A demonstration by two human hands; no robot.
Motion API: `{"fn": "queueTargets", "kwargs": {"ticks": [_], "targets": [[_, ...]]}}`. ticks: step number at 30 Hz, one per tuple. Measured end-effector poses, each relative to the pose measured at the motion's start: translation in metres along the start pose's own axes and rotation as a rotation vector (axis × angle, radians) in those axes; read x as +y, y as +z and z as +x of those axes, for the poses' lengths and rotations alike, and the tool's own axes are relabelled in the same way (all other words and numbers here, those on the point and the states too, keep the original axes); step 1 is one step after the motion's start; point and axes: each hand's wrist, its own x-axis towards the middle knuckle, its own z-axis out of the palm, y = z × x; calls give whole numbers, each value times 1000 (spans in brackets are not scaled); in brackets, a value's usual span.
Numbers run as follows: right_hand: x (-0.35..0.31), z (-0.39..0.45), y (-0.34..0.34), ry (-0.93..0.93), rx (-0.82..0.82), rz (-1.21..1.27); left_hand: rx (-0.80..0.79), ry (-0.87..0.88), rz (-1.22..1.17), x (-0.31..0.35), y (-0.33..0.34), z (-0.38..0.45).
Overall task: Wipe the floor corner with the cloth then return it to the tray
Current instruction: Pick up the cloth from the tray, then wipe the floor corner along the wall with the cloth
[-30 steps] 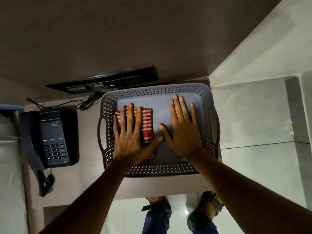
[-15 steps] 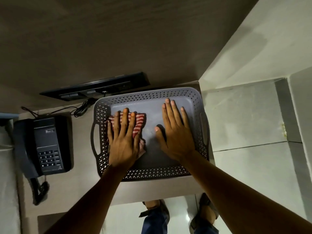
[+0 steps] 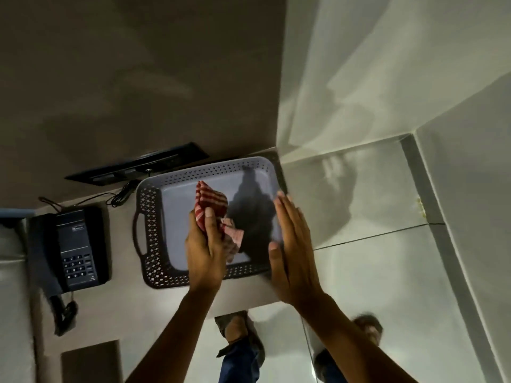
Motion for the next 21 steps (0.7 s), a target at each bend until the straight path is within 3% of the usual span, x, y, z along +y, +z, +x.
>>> {"fn": "queueTargets", "kwargs": {"ticks": [10,15,21], "targets": [[110,-45,-165,8,179,-56,-78,-38,-217,90,178,-86],[192,-95,-246,110,165,-82,-104,-61,-220,91,284,-123],[304,-141,-305,140,56,-203,-153,-253,-340,52,401,-146]]}}
